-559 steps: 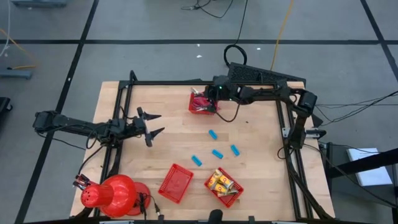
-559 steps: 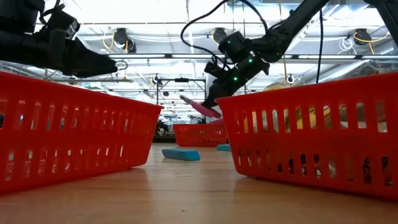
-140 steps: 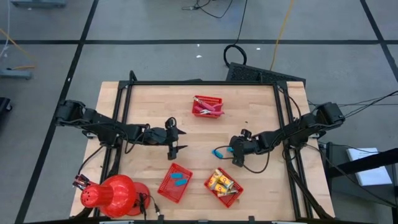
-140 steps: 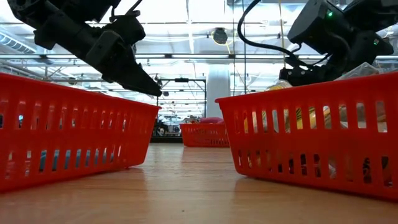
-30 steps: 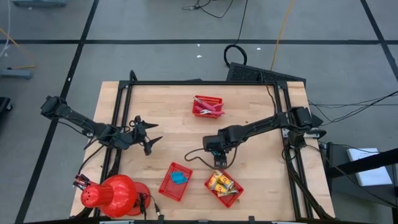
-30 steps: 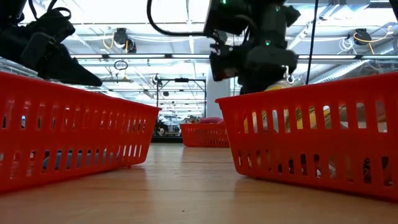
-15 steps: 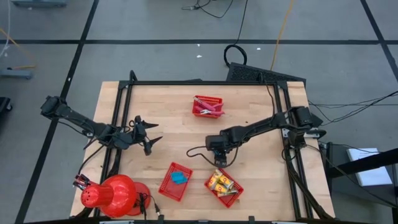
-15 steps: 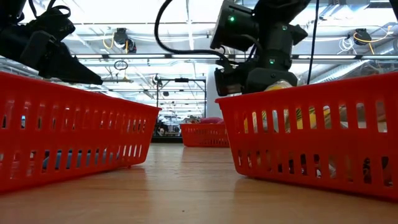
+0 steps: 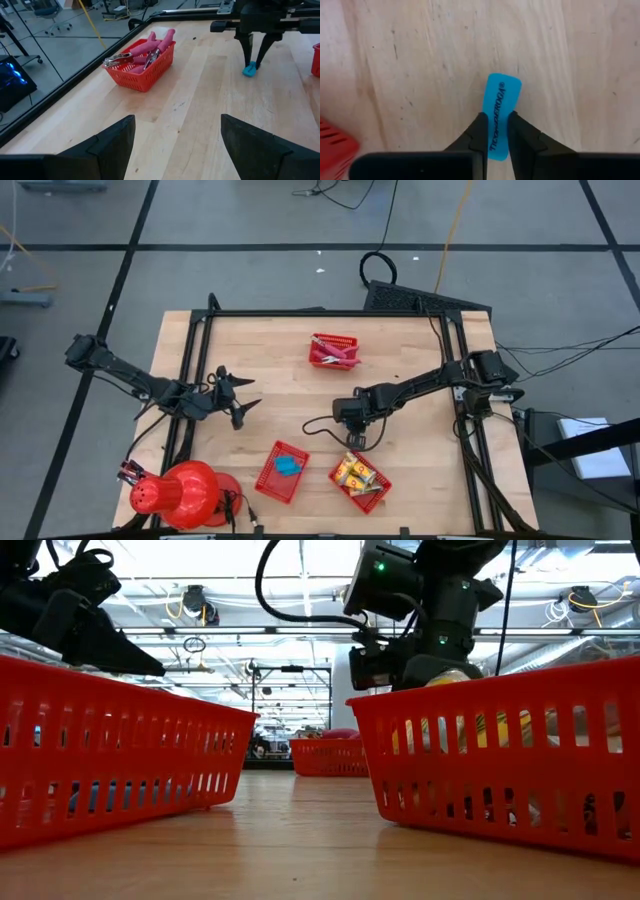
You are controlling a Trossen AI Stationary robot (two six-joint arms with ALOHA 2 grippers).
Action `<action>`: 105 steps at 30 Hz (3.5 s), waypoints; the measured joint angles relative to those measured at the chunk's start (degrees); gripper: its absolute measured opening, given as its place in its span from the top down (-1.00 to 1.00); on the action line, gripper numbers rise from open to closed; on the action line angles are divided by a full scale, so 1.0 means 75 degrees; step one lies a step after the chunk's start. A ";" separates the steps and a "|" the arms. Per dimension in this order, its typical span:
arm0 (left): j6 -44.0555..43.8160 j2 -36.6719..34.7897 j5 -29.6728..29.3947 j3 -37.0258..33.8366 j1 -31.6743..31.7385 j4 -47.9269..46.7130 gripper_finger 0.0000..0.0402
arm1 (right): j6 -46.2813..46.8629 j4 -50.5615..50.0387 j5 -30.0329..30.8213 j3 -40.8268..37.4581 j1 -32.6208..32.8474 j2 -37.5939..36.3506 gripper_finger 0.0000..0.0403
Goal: Pick & Place School Supplies
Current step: Put the blue eraser into the bottom left red basket
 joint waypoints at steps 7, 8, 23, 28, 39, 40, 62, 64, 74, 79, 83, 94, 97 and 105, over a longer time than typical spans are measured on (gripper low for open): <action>0.0000 0.0000 -0.0003 0.0000 0.0000 0.0000 -0.46 | -0.0114 0.0036 0.0644 -0.0044 0.0049 -0.0500 0.83; 0.0000 -0.0003 -0.0003 0.0000 0.0000 0.0000 -0.46 | -0.0118 0.0066 0.0725 -0.0043 0.0046 -0.0643 0.83; -0.0018 0.0000 -0.0070 0.0000 0.0000 0.0006 -0.46 | -0.0422 0.1357 0.0164 -0.0012 0.0115 -0.1774 0.98; -0.0032 -0.0003 -0.0070 0.0000 0.0000 0.0002 -0.46 | -0.1362 0.0837 0.0104 -0.0020 0.0156 -0.1532 0.98; -0.0050 0.0000 -0.0073 0.0000 0.0006 0.0000 -0.46 | -0.2495 0.0399 0.0015 -0.0003 -0.0017 -0.0947 0.00; -0.0050 -0.0003 -0.0073 0.0000 0.0006 0.0003 -0.46 | -0.2657 0.0367 0.0200 -0.0003 -0.0009 -0.0909 -0.11; -0.0024 -0.0002 -0.0073 0.0000 0.0017 0.0004 -0.46 | -0.4122 0.0656 0.0479 0.0309 -0.0116 -0.0338 -0.26; -0.0027 0.0000 -0.0073 0.0000 0.0017 0.0003 -0.46 | -0.4191 0.0766 0.0487 0.0309 -0.0101 -0.0283 -0.26; -0.0079 0.0000 -0.0072 0.0000 0.0020 -0.0020 -0.46 | -0.4526 0.1058 0.0334 0.0446 -0.0010 0.0508 -0.26; -0.0082 0.0000 -0.0073 0.0000 0.0029 -0.0065 -0.46 | -0.4544 0.1140 0.0304 0.0449 -0.0002 0.0548 -0.13; -0.0082 -0.0001 -0.0073 0.0000 0.0029 -0.0067 -0.46 | -0.4250 0.0929 0.0291 0.0446 -0.0002 0.0557 0.22; -0.0091 0.0000 -0.0073 0.0000 0.0029 -0.0073 -0.46 | -0.4269 0.0515 0.0869 0.0440 0.0019 0.0571 0.59; -0.0129 0.0000 -0.0073 0.0000 0.0029 -0.0076 -0.46 | -0.4309 0.0500 0.1084 0.0437 0.0019 0.0571 0.71; -0.0104 -0.0002 -0.0073 0.0000 0.0029 -0.0074 -0.46 | -0.4320 0.0309 0.2046 0.0481 0.0155 0.0255 1.00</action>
